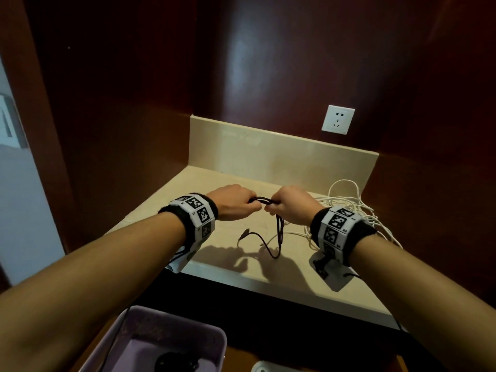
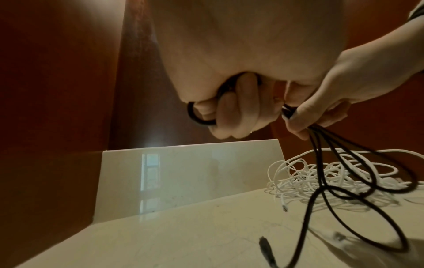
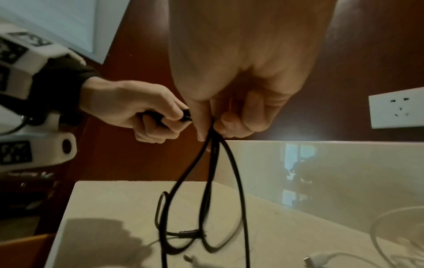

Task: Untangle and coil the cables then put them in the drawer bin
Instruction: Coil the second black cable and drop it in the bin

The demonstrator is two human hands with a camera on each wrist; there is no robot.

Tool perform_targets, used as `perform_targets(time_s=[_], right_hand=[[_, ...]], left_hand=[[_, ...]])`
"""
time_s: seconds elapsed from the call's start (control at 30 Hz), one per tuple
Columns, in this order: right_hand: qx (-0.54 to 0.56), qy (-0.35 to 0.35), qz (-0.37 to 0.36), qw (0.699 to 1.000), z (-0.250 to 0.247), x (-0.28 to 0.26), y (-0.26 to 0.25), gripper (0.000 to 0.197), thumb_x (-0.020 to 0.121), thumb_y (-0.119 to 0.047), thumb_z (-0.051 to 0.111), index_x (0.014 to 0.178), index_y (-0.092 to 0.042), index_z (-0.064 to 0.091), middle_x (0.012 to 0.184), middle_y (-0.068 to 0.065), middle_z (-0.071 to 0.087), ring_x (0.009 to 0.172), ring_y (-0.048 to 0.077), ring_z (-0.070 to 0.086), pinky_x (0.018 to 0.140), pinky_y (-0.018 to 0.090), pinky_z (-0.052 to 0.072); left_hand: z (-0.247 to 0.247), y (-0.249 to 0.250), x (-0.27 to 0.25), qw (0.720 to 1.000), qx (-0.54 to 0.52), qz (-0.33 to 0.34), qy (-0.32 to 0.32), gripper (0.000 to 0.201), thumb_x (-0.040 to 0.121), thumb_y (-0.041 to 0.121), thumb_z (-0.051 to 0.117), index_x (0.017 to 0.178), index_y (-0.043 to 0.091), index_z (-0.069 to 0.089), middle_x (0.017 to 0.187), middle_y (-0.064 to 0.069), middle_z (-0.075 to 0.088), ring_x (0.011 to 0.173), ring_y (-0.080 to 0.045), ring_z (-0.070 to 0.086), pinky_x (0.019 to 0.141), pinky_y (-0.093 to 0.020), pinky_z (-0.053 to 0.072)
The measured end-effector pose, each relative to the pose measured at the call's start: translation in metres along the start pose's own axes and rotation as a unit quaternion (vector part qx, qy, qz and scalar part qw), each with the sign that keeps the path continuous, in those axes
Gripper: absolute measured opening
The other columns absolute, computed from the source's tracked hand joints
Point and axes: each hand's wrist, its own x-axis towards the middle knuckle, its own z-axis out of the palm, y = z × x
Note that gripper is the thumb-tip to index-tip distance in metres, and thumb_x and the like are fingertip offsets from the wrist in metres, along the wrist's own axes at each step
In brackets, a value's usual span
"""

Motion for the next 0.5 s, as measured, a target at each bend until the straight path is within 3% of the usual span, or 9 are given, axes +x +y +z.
perform_targets(time_s=[0.1, 0.2, 0.4, 0.5], right_hand=[[0.133, 0.01, 0.024, 0.991, -0.001, -0.001, 0.0, 0.021, 0.09, -0.028, 0.062, 0.079, -0.012, 0.07, 0.067, 0.008, 0.064, 0.06, 0.019, 0.056, 0.051, 0.027, 0.043], [0.217, 0.025, 0.039, 0.975, -0.001, -0.001, -0.003, 0.021, 0.09, -0.024, 0.064, 0.077, -0.01, 0.072, 0.06, 0.006, 0.062, 0.052, 0.016, 0.054, 0.052, 0.029, 0.042], [0.345, 0.042, 0.063, 0.936, 0.002, 0.001, -0.008, 0.019, 0.089, -0.013, 0.067, 0.078, 0.001, 0.072, 0.058, 0.009, 0.06, 0.049, 0.016, 0.053, 0.046, 0.025, 0.043], [0.385, 0.036, 0.07, 0.92, 0.004, 0.0, -0.01, 0.021, 0.089, -0.014, 0.068, 0.078, 0.004, 0.072, 0.057, 0.008, 0.057, 0.047, 0.014, 0.05, 0.046, 0.024, 0.04]], left_hand=[[0.003, -0.004, 0.0, 1.0, -0.008, 0.006, 0.02, 0.045, 0.086, 0.063, 0.054, 0.08, 0.019, 0.044, 0.071, 0.002, 0.052, 0.062, -0.017, 0.044, 0.058, -0.033, 0.033], [0.007, -0.007, 0.002, 0.999, -0.017, -0.007, 0.031, 0.063, 0.069, 0.077, 0.062, 0.093, 0.022, 0.046, 0.081, 0.006, 0.056, 0.072, -0.015, 0.051, 0.062, -0.033, 0.039], [0.021, -0.005, 0.004, 0.995, -0.085, -0.033, 0.042, 0.075, 0.061, 0.074, 0.071, 0.105, 0.024, 0.038, 0.086, 0.004, 0.058, 0.078, -0.016, 0.057, 0.069, -0.035, 0.047], [0.026, -0.005, 0.005, 0.992, -0.111, -0.046, 0.043, 0.072, 0.064, 0.065, 0.076, 0.11, 0.024, 0.038, 0.103, 0.004, 0.059, 0.091, -0.019, 0.06, 0.081, -0.038, 0.051]])
